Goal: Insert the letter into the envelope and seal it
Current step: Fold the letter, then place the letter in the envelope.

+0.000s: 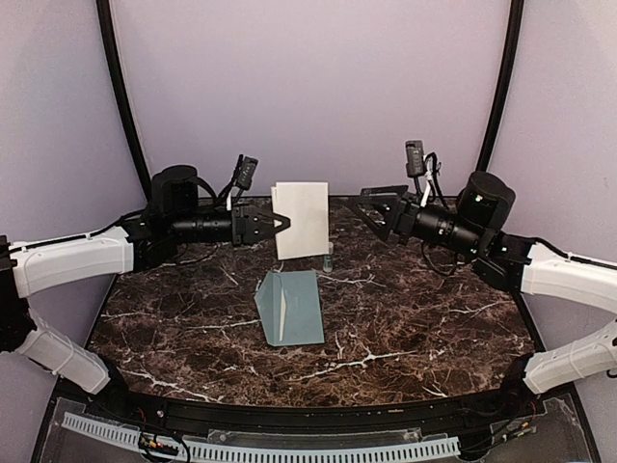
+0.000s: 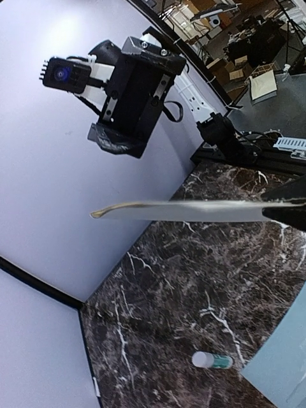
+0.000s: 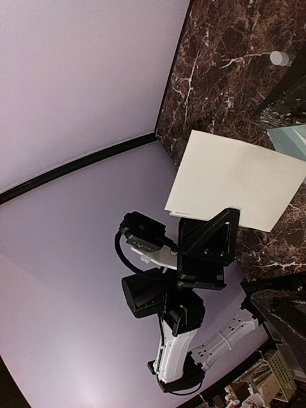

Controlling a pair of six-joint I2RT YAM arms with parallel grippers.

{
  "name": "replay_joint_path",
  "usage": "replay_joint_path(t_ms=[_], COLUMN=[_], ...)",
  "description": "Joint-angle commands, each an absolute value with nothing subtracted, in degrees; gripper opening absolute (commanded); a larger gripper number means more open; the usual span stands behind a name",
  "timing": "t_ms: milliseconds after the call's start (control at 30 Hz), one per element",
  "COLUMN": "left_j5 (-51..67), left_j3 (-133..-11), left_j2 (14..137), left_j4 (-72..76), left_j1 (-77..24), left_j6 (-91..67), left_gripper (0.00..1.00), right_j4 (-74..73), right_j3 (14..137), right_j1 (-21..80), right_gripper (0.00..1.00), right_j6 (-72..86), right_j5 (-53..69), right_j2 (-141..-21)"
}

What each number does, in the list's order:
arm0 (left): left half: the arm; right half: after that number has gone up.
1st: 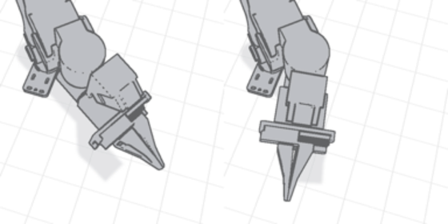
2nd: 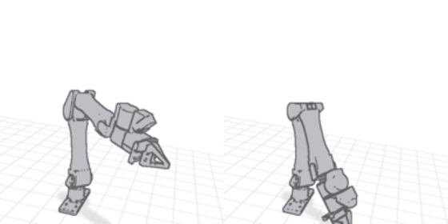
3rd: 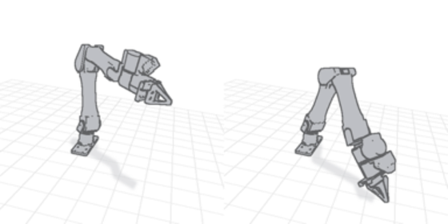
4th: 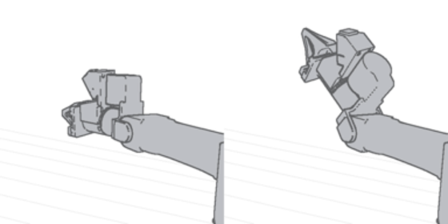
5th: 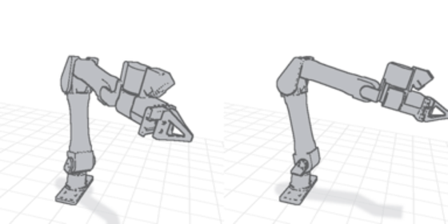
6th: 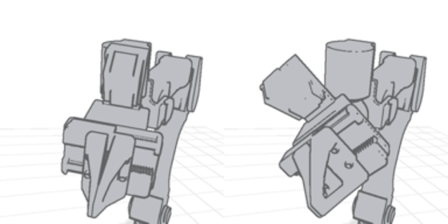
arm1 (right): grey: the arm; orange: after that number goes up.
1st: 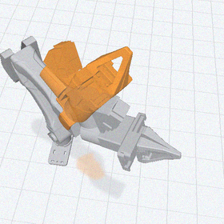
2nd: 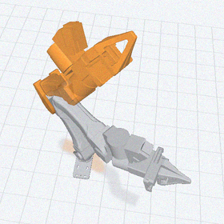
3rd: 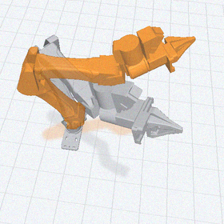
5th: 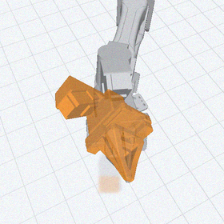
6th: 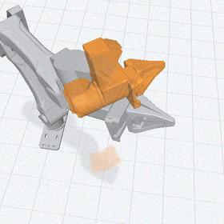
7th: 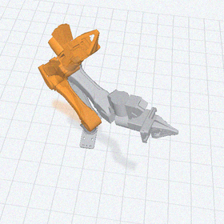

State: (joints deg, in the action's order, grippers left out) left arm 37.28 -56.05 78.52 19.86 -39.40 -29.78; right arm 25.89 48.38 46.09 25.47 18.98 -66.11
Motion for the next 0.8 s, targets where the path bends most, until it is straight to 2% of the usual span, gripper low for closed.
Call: replay_joint_path(t_ms=[0, 300, 767], left_j5=[35.4, 33.5, 33.3], left_j3=[-55.3, -53.0, -47.6], left_j2=[76.6, 77.9, 81.5], left_j4=[0.2, -11.3, -8.5], left_j1=[-38.3, -35.5, -31.3], left_j6=[-26.9, -27.4, -30.1], left_gripper=[0.00, 0.00, 0.00], right_j4=[20.3, 19.6, 16.5], right_j3=[45.8, 41.0, 41.0], right_j1=[46.1, 46.1, 48.1], right_gripper=[0.84, 0.86, 0.83], right_j6=[27.2, 32.9, 36.4], right_j5=[13.7, 12.1, 9.8], right_j2=[-66.4, -68.2, -79.7])
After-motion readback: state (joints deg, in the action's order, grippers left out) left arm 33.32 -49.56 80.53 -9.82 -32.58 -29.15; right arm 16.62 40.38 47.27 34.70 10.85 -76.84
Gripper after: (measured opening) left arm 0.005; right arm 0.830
